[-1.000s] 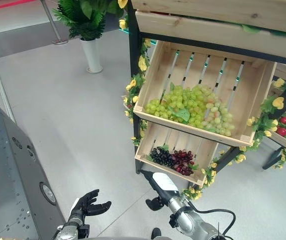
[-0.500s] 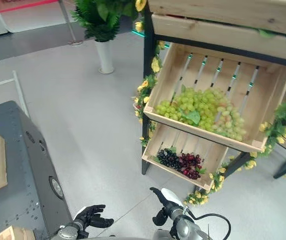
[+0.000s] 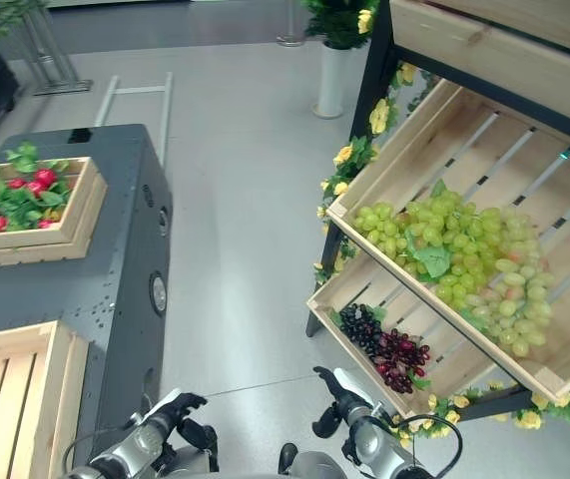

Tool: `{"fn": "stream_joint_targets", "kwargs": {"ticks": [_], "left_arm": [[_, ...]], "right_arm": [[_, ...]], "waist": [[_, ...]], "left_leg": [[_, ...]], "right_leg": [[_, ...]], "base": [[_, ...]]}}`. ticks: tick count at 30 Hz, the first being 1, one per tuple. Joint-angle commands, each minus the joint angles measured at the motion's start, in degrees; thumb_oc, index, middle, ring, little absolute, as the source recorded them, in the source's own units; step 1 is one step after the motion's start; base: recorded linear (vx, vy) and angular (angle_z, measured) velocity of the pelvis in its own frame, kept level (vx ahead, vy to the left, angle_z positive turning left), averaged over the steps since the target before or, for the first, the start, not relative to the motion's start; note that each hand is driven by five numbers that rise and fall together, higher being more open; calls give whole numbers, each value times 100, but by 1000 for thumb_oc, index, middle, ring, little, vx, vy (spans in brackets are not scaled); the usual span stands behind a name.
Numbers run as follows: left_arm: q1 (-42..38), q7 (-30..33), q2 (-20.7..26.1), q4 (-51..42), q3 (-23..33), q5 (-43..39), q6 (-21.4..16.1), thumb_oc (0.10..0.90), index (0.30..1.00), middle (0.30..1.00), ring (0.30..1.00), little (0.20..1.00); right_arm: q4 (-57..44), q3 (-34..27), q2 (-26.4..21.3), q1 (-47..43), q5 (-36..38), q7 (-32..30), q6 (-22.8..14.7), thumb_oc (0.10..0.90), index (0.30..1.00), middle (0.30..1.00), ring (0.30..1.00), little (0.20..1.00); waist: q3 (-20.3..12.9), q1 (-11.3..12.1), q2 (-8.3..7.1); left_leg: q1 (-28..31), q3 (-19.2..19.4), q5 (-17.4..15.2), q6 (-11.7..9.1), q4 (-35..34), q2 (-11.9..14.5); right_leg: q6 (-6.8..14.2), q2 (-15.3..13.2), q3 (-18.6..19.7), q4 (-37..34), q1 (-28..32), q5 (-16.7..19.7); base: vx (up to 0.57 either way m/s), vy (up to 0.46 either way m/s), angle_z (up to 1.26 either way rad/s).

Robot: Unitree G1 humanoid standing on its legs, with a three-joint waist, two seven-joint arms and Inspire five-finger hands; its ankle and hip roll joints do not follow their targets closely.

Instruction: Pick up the fruits from the basket on one side to the basket on the other side

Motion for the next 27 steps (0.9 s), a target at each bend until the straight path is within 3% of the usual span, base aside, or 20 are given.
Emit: {"fn": "stream_joint_targets", "kwargs": {"ticks": [1,3,4,5,6,9,11,16,18,21,25,26,27], "left_arm": [[-17,21,-169,55,280,-372,-98,800,900,900,900,900],[80,-156,-207,144,406,-359,-77,800,900,900,900,900],[88,-170,-213,150,410,-356,-76,800,900,900,900,900],[179,-256,-249,207,411,-205,-151,800,900,900,900,900],[198,-314,-256,209,379,-149,-119,800,900,900,900,900],[131,-313,-271,240,201,-71,0,800,900,900,900,900],[101,-270,-267,297,171,-276,50,800,900,900,900,900],[333,-251,-179,412,327,-257,-84,800,900,900,900,900],[446,-166,-55,511,513,-349,-100,800,900,900,900,900],[486,-62,-18,619,778,-778,-53,800,900,900,900,900],[486,-52,1,725,1114,-1227,-93,800,900,900,900,900],[434,-54,11,774,1269,-1254,-132,800,900,900,900,900],[441,0,11,721,1358,-1367,-86,800,900,900,900,900]], "right_arm": [[-190,-305,-118,-361,177,-89,-338,800,900,900,900,900],[-137,-376,-36,-280,186,-125,-288,800,900,900,900,900],[-133,-378,-29,-274,186,-130,-289,800,900,900,900,900],[-104,-418,57,-202,208,-181,-331,800,900,900,900,900],[-132,-436,100,-183,181,-183,-332,800,900,900,900,900],[-161,-407,232,-234,271,-305,-258,800,900,900,900,900],[-127,-384,311,-330,248,-360,-332,800,900,900,900,900],[-11,-346,387,-303,22,-262,-398,800,900,900,900,900],[-72,-343,421,-316,218,-118,-247,800,900,900,900,900],[-27,-379,469,-267,182,-44,-175,800,900,900,900,900],[305,-390,620,-268,193,-43,-295,800,900,900,900,900],[456,-381,673,-298,121,-39,-366,800,900,900,900,900],[451,-357,693,-318,58,-6,-331,800,900,900,900,900]], "waist": [[-124,-158,234],[-256,-194,331],[-263,-196,338],[-326,-208,431],[-372,-215,452],[-403,-139,398],[-387,-107,382],[-355,-49,342],[-252,11,400],[-262,61,442],[-398,196,402],[-506,290,364],[-574,327,325]], "left_leg": [[340,80,-1239,252,858,-277],[671,-6,-1051,185,575,-552],[688,-24,-1044,181,542,-570],[1157,-303,-1117,198,-653,-765],[1391,-504,-1201,271,-1419,-844],[1293,-971,-1093,467,-2139,-1013],[1330,-1054,-875,508,-2642,-1018],[1212,-984,-785,542,-2652,-1014],[1203,-857,-653,593,-2652,-880],[1174,-807,-589,644,-2652,-764],[1169,-915,-569,683,-2652,-758],[1122,-907,-538,597,-2652,-733],[1079,-846,-520,539,-2652,-728]], "right_leg": [[248,61,350,-303,238,59],[245,217,317,-263,79,124],[248,225,315,-258,74,124],[329,371,316,-192,-28,147],[361,438,351,-214,-74,173],[457,479,303,-156,-401,315],[539,525,291,-278,-583,458],[782,433,215,-115,-922,828],[864,167,113,1237,-1160,646],[747,-18,197,1465,-904,335],[672,-69,278,1010,-352,88],[601,-50,317,79,28,42],[612,24,408,-393,152,147]], "base": [[-104,-29,21],[-159,-19,20],[-178,5,35],[-108,32,36],[-153,30,39],[-194,-7,25],[-239,30,23],[-263,33,17],[-261,11,-18],[-143,-66,-6],[-80,-203,4],[-113,-304,23],[-157,-364,16]]}}
